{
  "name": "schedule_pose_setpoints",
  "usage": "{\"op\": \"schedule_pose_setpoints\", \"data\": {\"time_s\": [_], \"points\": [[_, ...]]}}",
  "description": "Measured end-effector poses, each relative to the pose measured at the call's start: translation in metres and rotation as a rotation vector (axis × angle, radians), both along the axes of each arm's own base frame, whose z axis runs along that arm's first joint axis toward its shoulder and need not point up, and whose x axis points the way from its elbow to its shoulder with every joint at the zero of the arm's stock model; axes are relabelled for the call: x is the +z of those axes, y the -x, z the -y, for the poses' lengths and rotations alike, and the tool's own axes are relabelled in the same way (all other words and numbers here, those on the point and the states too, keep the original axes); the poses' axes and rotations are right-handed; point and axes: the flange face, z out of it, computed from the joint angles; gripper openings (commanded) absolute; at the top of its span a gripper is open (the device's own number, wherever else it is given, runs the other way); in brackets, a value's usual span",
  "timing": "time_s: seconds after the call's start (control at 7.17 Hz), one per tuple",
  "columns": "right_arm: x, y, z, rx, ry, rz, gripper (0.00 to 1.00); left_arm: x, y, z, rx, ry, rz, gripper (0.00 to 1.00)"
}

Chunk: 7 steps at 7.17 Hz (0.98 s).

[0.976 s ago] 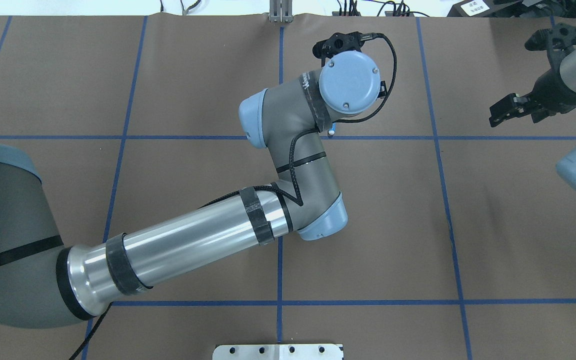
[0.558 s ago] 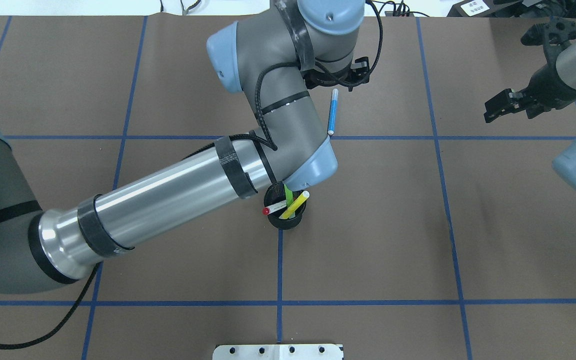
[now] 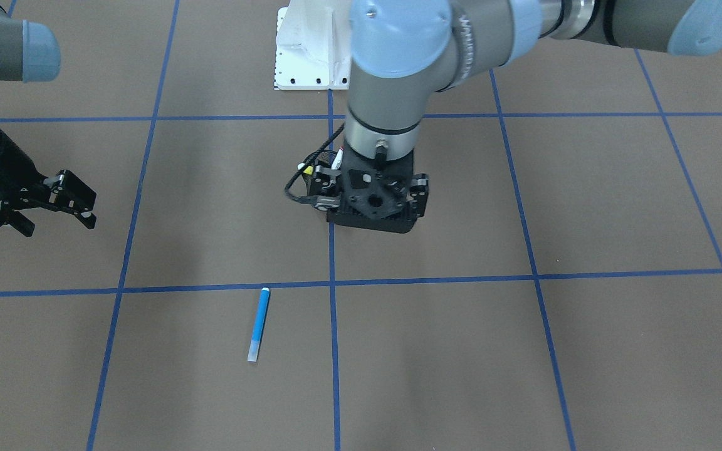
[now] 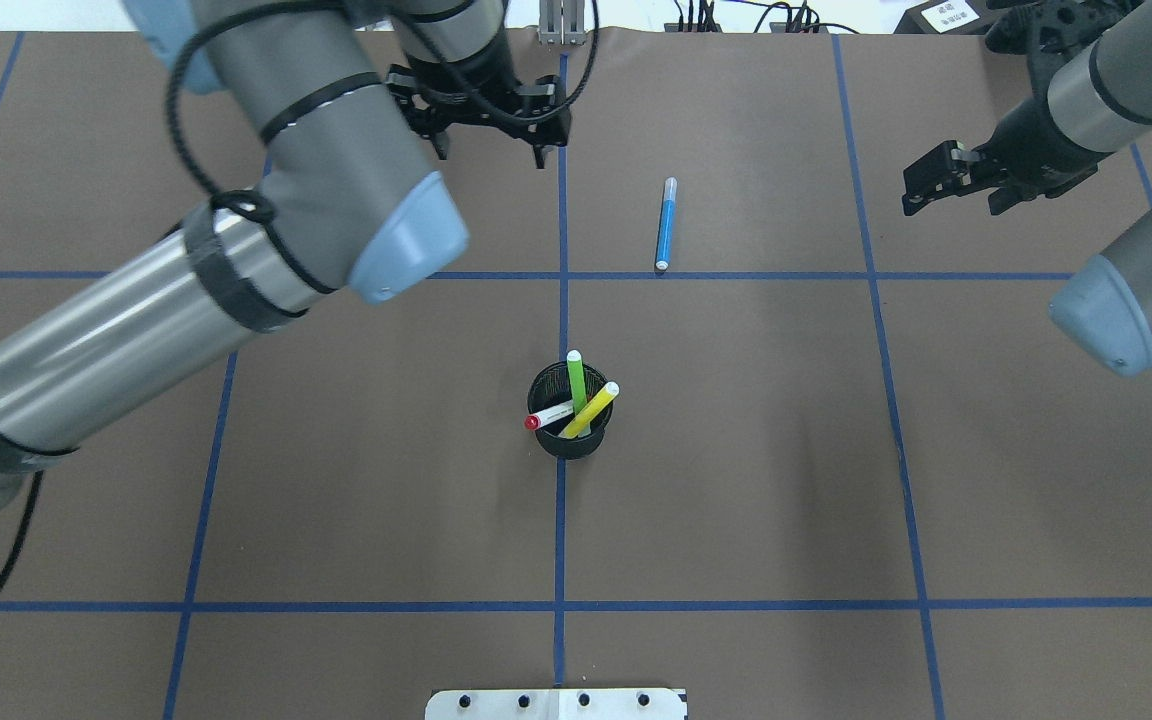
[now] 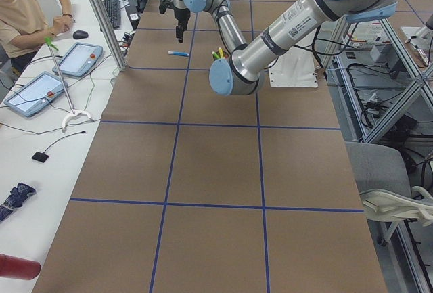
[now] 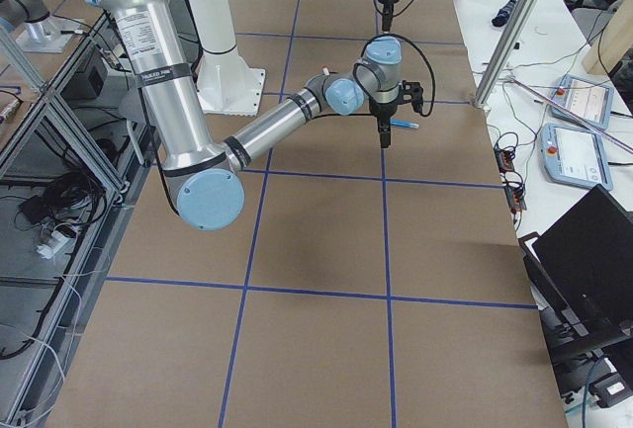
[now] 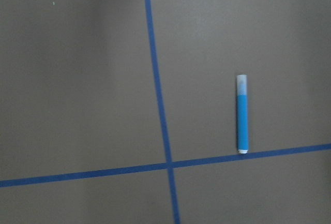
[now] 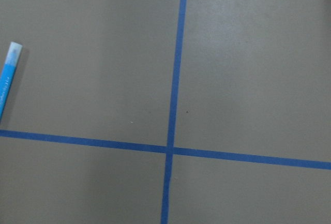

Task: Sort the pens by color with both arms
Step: 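Withdraw the left gripper while the right gripper moves over the pen cup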

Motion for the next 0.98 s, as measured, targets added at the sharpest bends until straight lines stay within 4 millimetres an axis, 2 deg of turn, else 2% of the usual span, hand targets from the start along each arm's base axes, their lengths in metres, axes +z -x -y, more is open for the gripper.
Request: {"op": "schedule_pose_setpoints", "data": {"time_s": [0.14,0.28,0.56,0.84,0.98], "points": [[-0.023,0.018,-0.002,0.025,0.033,0.029,1.00,0.038,0.036,-0.006,0.036,-0.036,0.010,0.98],[-0.050,0.038,-0.005,0.041,0.074,0.049,0.99,0.068,0.063,-0.008,0.063,-0.066,0.024,0.99],[-0.130,0.089,-0.020,0.062,0.217,0.045,0.98,0.112,0.094,-0.008,0.113,-0.101,0.048,0.99],[-0.200,0.153,-0.055,0.106,0.377,0.023,0.97,0.158,0.131,-0.013,0.174,-0.099,0.027,0.99],[-0.233,0.194,-0.067,0.139,0.439,0.010,0.97,0.174,0.148,-0.016,0.195,-0.087,0.004,0.99]]}}
